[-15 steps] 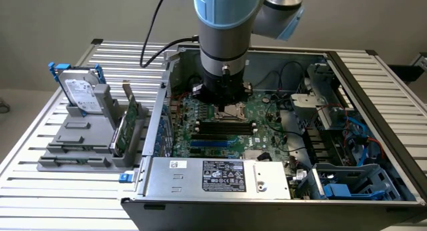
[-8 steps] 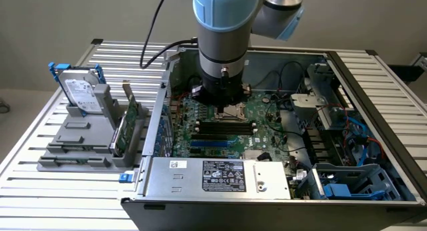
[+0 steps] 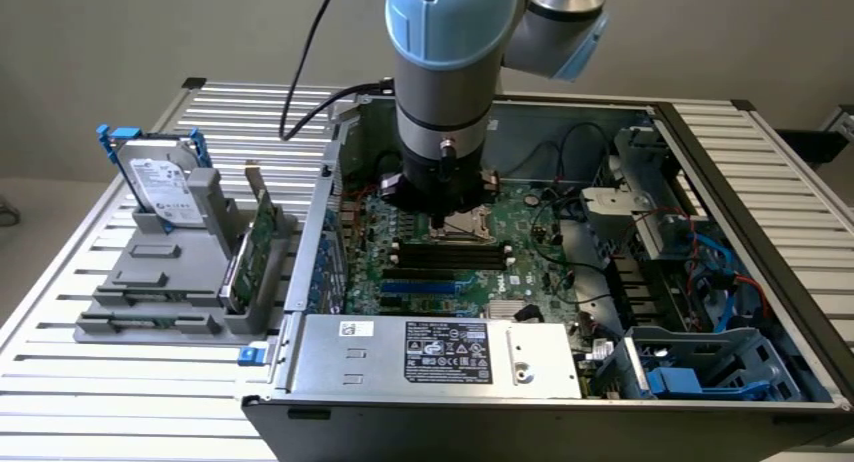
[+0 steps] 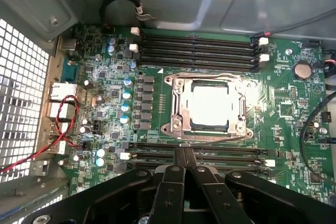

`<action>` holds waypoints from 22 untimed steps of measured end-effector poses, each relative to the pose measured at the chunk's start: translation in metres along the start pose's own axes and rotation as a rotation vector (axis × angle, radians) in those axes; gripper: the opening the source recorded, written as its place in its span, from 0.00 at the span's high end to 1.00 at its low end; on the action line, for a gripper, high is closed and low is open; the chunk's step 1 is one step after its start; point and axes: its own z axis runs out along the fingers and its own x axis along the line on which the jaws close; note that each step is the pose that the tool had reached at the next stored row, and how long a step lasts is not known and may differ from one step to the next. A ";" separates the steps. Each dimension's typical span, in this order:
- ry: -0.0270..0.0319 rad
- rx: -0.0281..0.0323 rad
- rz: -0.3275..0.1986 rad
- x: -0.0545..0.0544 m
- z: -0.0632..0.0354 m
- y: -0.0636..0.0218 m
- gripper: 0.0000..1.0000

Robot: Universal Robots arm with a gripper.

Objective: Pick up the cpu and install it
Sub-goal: 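Install the second cpu locking lever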

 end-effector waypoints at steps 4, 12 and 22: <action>0.0028 -0.0004 -0.007 0.000 0.0018 -0.0004 0.89; 0.0076 -0.0016 -0.023 0.000 0.0080 0.0003 0.89; 0.0205 -0.0034 -0.046 0.002 0.0136 0.0011 0.89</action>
